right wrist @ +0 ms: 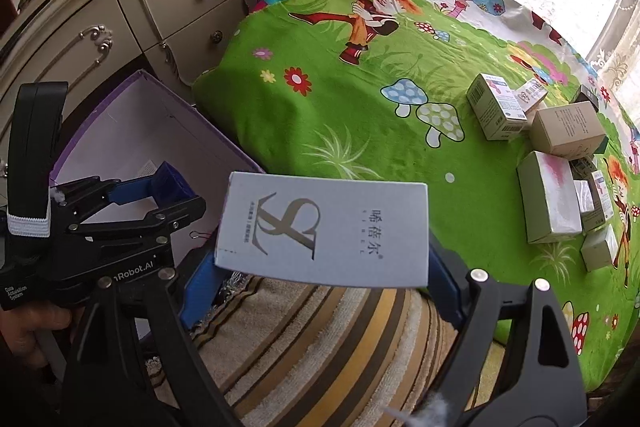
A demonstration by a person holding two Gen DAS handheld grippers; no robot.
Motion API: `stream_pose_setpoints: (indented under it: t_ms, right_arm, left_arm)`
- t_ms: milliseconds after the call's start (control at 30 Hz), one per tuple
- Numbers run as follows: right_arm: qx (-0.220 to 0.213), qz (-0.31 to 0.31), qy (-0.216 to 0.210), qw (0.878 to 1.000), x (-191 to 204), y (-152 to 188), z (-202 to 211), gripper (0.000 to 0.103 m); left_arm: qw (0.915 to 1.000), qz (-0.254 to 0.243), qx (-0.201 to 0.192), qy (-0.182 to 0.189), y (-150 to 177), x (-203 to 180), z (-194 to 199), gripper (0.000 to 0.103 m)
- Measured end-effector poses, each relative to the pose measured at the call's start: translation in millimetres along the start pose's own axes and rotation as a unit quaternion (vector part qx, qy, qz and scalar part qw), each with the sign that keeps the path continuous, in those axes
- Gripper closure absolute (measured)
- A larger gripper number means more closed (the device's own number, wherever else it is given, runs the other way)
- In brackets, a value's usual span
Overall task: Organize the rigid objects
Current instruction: 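Carry the navy box and white printed box in both grippers to the purple box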
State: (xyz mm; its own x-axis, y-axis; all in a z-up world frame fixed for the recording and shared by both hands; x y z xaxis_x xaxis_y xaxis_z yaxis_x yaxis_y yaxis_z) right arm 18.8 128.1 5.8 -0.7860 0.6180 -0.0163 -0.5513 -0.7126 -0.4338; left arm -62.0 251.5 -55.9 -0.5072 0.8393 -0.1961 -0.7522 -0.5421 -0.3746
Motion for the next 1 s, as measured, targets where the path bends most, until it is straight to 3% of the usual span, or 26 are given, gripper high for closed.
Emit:
stream_pose_setpoints:
  t_ms: [300,700,867,1000]
  right_arm:
    - [0.013,0.057,-0.012,0.998,40.2,-7.6,-17.1,0.014]
    - [0.027,0.082,-0.034,0.996,56.3,-7.1,-29.3,0.013]
    - [0.039,0.070,-0.041,0.996,51.5,-6.9,-33.1,0.013]
    - [0.039,0.061,-0.043,0.996,48.7,-5.9,-33.4,0.013]
  left_arm:
    - [0.9994,0.033,0.004,-0.012,6.9,28.4,-1.2,0.046]
    - [0.9978,0.062,0.007,-0.021,8.0,46.2,-4.2,0.046]
    - [0.9958,0.074,0.022,-0.049,8.5,51.5,-11.3,0.030]
    - [0.9950,0.081,0.024,-0.053,9.4,55.2,-12.7,0.029]
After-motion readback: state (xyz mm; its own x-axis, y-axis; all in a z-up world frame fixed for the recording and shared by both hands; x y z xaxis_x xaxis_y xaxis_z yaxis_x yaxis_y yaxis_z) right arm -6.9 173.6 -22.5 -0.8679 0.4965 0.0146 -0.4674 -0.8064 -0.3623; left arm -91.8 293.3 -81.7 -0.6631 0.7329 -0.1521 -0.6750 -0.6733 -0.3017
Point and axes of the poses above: each gripper's, at about its wrist camera, not at the fingertips, and z roughly against the way its jaws point, x to its left, y to its underside, the point moved 1 cm from there along -z, roughly the way its jaws point, and after that the axes turned 4 degrees about x, right-handed, at the moved point
